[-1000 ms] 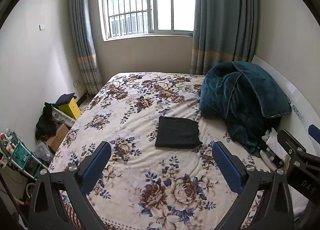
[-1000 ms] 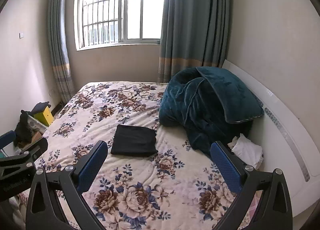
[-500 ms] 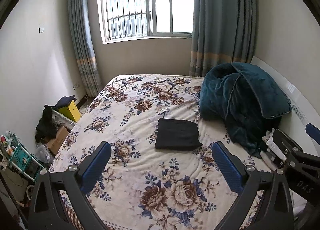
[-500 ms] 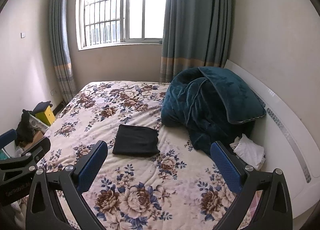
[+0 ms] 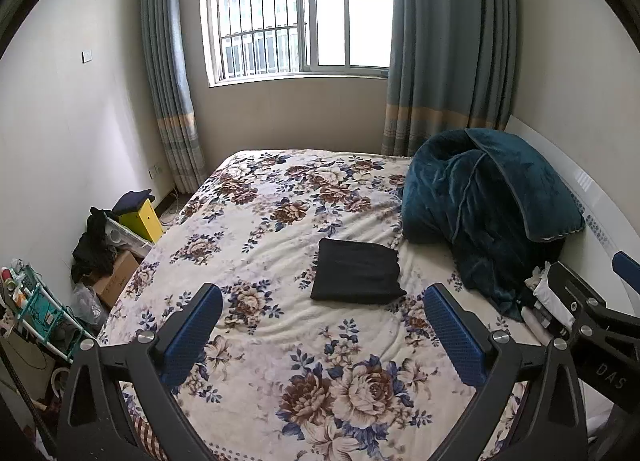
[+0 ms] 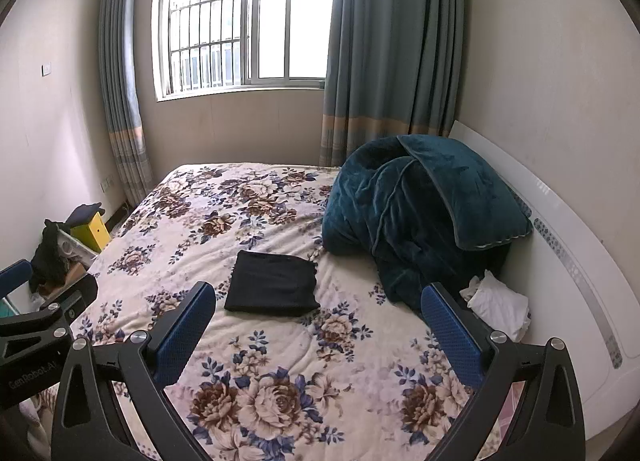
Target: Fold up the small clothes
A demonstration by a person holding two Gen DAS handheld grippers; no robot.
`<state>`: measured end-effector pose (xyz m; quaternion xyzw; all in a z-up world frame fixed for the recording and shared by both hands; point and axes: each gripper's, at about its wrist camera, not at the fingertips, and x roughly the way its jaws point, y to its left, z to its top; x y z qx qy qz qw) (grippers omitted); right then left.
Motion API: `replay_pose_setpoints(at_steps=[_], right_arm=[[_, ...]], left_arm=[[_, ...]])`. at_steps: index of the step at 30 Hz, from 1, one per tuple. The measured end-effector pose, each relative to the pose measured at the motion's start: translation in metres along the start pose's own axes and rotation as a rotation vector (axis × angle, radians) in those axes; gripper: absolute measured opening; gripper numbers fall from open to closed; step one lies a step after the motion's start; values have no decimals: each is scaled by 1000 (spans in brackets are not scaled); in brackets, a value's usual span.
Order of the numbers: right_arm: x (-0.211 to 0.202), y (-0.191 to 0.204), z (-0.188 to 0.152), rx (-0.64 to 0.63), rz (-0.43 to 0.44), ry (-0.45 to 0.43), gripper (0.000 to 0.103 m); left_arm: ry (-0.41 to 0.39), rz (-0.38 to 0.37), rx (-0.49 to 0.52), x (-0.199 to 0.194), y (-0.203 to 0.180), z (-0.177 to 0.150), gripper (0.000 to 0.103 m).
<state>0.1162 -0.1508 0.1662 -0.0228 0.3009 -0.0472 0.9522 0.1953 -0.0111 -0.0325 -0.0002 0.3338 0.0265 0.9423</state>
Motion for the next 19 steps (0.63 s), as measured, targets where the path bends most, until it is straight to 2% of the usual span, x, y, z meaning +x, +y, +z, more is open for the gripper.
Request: replay_pose_setpoints(at_steps=[19], right_arm=[[8,-1,1,4,12,5,103]], left_arm=[[-3,11,1,-1,-4,0,103]])
